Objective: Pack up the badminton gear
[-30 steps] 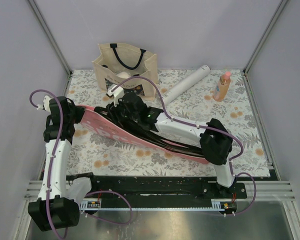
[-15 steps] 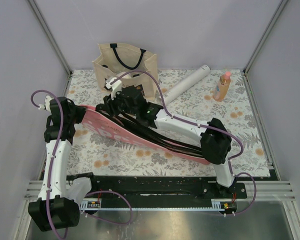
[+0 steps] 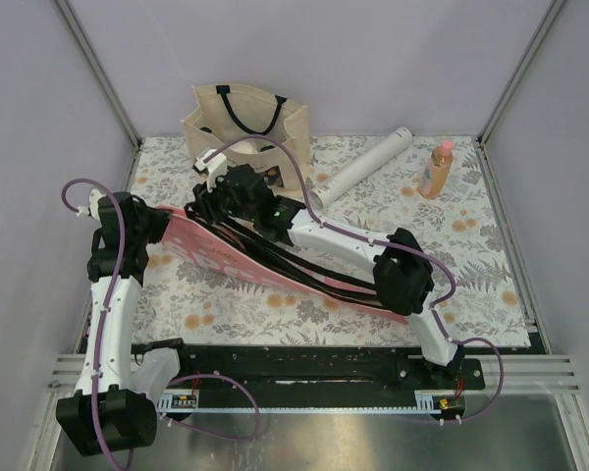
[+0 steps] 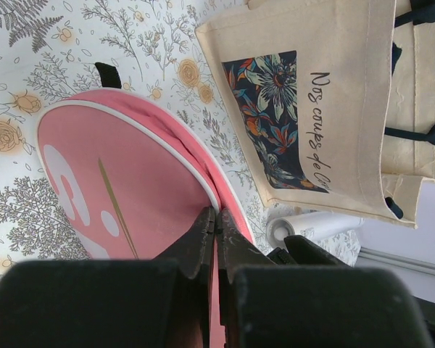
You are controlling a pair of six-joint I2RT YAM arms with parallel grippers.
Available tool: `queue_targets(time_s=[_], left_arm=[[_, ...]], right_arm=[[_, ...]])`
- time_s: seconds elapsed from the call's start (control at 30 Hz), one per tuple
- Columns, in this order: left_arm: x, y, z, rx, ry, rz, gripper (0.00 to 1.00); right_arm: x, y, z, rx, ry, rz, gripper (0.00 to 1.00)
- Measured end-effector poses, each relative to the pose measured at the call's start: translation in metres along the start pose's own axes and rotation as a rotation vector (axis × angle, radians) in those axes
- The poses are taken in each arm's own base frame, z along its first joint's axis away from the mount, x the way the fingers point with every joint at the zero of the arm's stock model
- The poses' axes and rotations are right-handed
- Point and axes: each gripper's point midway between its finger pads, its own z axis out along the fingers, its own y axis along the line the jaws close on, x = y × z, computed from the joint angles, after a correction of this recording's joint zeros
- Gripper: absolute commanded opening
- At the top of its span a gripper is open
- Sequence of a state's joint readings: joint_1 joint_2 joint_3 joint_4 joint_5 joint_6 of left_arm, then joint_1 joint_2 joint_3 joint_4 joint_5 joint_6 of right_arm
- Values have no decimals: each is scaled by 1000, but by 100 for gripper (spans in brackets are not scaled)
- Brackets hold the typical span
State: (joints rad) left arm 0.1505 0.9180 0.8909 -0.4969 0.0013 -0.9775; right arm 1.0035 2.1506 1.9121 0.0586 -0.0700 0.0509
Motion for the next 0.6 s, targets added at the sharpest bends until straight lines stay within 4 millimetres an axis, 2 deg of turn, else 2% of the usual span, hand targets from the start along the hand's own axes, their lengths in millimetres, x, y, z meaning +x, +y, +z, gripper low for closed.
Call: queue_targets(time_s=[0.17,0.33,0.47,0.6], left_arm=[[0,0,0,2,-1,-1,0],[0,0,0,3,1,-1,0],[1,0,0,4,4,-2,0],[1,-1,0,6,5,-2,0]], right_arm=[[-1,-2,2,4,13,1,49],[4,-16,3,28,56,29,53],[8,-31,1,49,125,80,50],[12,-27,-7,19,197,127,47]])
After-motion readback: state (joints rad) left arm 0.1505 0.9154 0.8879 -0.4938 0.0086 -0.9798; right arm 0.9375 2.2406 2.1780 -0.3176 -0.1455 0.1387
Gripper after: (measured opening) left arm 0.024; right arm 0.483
